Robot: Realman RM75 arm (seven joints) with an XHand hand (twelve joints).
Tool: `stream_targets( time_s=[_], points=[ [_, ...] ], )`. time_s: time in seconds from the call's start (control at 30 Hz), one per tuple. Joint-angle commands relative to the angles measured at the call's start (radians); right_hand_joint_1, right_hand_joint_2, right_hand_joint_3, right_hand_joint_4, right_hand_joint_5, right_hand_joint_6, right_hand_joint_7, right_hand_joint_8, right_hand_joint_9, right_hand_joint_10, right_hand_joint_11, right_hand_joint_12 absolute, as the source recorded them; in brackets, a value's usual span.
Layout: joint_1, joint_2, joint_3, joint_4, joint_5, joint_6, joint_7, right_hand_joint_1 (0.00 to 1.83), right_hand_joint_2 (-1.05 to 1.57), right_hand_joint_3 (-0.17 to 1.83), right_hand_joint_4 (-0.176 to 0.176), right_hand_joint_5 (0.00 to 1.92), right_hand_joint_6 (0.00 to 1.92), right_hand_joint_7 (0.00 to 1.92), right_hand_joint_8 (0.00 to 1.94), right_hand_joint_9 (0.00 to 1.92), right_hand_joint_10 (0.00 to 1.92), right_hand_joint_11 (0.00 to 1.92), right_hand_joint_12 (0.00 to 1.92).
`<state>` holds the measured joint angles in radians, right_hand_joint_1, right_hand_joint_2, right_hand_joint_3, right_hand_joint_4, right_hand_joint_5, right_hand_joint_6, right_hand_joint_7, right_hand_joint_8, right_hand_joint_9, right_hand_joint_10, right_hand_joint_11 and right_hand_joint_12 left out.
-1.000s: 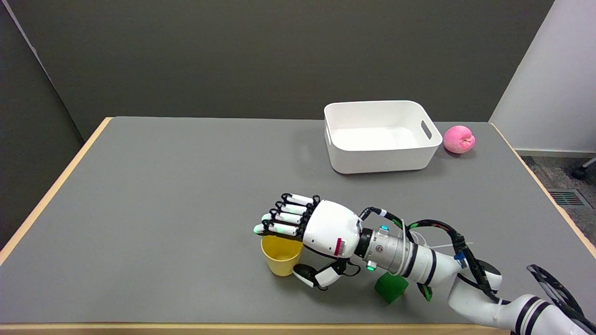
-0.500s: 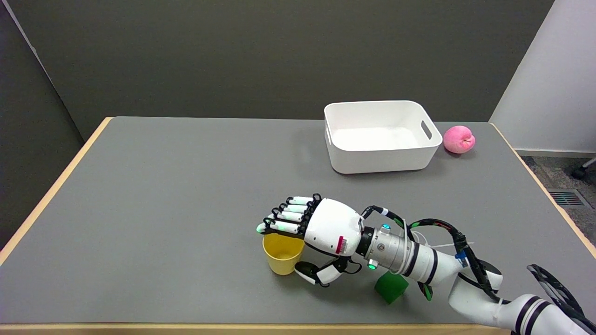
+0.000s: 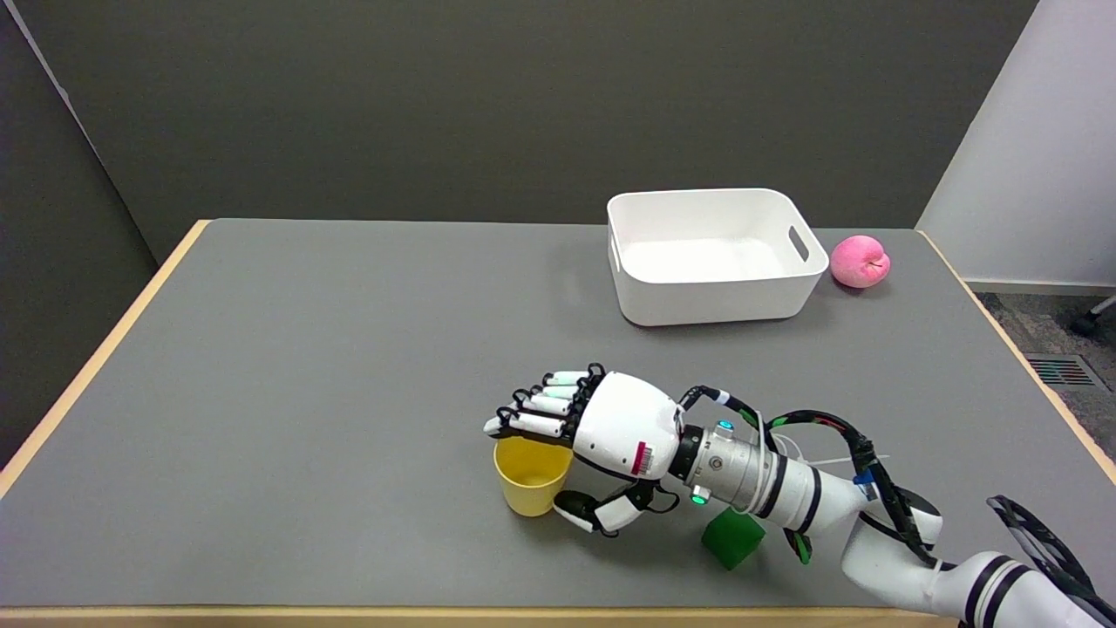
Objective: Pick up the yellow cup.
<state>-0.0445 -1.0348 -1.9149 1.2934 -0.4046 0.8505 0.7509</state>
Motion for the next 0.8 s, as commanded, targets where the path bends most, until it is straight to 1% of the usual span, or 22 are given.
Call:
stream_targets(
  time_s=[0.03, 0.13, 0.2, 0.33, 0.43, 0.8],
  points=[
    [0.001, -0.003, 0.01, -0.021, 0.011, -0.005, -0.003, 1.15, 1.17, 0.2, -0.036, 0.6, 1.6, 0.82, 1.28, 0.71, 1.27, 0.66, 1.73],
    [0.005, -0.003, 0.016, -0.026, 0.027, -0.005, -0.003, 1.16, 1.14, 0.24, -0.048, 0.61, 1.57, 0.85, 1.27, 0.78, 1.28, 0.7, 1.71],
    [0.008, -0.003, 0.018, -0.03, 0.033, -0.005, -0.003, 1.17, 1.12, 0.28, -0.072, 0.6, 1.54, 0.87, 1.31, 0.81, 1.31, 0.73, 1.75],
    [0.019, -0.001, 0.022, -0.047, 0.032, -0.008, -0.005, 1.18, 1.1, 0.3, -0.091, 0.61, 1.5, 0.89, 1.32, 0.82, 1.31, 0.74, 1.74],
    [0.028, -0.003, 0.017, -0.047, 0.034, -0.007, -0.003, 1.18, 1.09, 0.32, -0.095, 0.61, 1.5, 0.89, 1.32, 0.83, 1.31, 0.74, 1.75],
    [0.078, 0.011, 0.032, -0.05, 0.058, -0.039, -0.003, 1.18, 1.08, 0.34, -0.093, 0.62, 1.5, 0.89, 1.32, 0.84, 1.32, 0.76, 1.76]
  ],
)
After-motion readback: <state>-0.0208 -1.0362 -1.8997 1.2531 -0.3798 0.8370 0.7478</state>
